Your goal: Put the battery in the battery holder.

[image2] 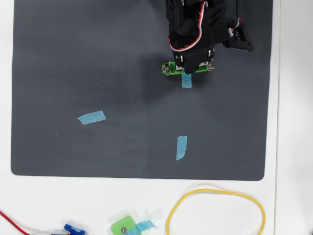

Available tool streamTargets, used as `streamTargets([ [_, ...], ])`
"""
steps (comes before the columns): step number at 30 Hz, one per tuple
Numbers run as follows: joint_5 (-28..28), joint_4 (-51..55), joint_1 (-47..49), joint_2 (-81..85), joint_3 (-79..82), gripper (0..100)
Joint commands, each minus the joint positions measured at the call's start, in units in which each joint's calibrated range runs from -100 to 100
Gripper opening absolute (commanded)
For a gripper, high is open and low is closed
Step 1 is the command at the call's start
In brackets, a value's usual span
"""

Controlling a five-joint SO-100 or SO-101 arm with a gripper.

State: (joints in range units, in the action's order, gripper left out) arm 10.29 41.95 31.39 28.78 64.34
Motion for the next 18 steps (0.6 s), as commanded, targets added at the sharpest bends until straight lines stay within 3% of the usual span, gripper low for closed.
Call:
streamTargets([
  [1, 0.25, -2.79, 0.53, -0.25, -0.20, 0],
  [18, -0.27, -3.05, 0.32, -0.25, 0.95, 0],
])
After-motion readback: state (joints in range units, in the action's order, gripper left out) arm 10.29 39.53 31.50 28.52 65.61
